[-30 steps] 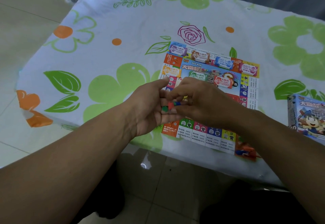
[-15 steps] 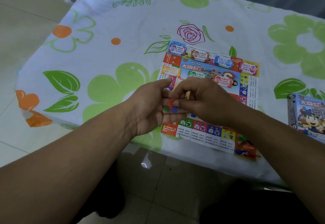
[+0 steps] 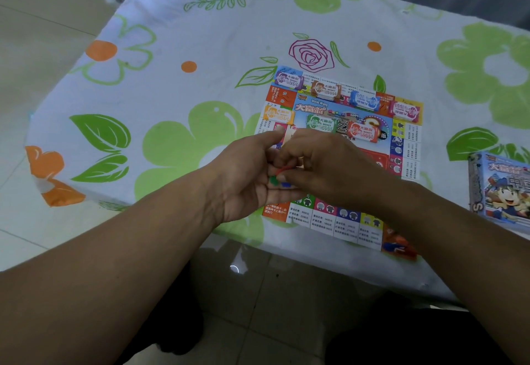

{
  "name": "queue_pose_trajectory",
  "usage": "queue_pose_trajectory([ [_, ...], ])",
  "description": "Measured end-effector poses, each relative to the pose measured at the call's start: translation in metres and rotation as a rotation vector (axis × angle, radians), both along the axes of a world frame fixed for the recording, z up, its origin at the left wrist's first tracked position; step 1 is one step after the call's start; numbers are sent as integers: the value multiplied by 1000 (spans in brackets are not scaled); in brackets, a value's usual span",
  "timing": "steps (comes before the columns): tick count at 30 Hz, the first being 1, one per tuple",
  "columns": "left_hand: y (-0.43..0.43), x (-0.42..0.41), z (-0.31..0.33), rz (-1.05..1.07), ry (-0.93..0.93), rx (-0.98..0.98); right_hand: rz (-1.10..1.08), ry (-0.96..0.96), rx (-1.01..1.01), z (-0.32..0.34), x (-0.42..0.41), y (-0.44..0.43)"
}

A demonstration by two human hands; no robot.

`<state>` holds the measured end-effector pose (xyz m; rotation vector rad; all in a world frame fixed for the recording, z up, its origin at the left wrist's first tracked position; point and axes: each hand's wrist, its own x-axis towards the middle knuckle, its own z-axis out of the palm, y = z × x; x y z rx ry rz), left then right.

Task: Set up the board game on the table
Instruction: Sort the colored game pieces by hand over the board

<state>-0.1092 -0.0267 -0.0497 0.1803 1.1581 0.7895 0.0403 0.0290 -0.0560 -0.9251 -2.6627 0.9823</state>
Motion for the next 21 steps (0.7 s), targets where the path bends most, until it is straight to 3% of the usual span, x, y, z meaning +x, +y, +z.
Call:
queue_pose_trajectory([
  [5, 0, 0, 2, 6, -8, 4, -20, -5, -25, 2, 1, 1],
  [11, -1, 0, 2, 0, 14, 38, -113, 115, -260, 7, -1, 1],
  [17, 1, -3, 5, 15, 43, -3, -330, 273, -378, 14, -1, 9],
  [21, 0, -6, 7, 61, 87, -38, -439, 264, -403, 16, 9, 17],
])
